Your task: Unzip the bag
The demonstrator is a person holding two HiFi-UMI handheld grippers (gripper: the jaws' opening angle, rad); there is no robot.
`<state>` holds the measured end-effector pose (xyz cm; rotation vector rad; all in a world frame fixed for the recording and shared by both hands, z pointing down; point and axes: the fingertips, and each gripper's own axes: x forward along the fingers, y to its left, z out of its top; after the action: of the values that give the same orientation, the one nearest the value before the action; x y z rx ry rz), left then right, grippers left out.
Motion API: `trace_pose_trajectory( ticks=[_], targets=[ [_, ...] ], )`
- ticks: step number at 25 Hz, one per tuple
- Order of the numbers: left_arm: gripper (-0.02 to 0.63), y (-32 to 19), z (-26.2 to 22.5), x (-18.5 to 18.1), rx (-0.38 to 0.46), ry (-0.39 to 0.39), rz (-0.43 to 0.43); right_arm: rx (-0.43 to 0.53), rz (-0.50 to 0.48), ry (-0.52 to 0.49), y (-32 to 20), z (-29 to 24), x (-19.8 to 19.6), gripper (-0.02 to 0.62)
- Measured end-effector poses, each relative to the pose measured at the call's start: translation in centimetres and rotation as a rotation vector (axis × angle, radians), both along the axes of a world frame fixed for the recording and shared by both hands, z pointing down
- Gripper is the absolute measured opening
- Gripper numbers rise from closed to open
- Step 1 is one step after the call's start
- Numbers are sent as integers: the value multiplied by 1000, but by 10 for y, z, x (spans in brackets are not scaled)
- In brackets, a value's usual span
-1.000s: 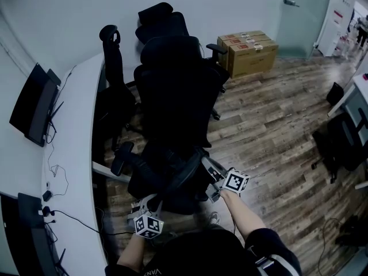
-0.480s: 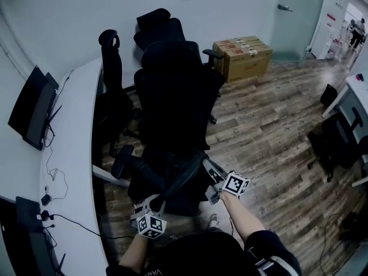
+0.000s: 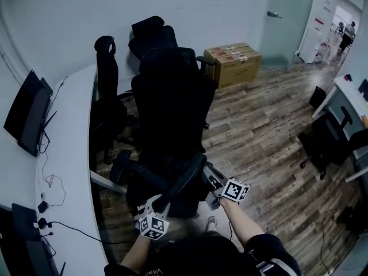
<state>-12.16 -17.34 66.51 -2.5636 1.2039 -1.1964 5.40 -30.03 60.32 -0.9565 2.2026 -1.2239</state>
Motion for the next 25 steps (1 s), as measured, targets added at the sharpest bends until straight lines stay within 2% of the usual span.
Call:
trace_pose_trajectory(
  ticks=[3,7,15,25],
  targets=[
    [163,4,-6,1,6,41,12,7,20,41,14,-1,-3,63],
    [178,7,-21,2,38,91,28,21,54,48,32,-13,-7,87],
    [178,18,-55,-13,116,188,17,49,104,84,83,-28,-26,89],
    [178,48,-93,-39,169,297,-22,162,119,265,134,-57,-52,88]
  ],
)
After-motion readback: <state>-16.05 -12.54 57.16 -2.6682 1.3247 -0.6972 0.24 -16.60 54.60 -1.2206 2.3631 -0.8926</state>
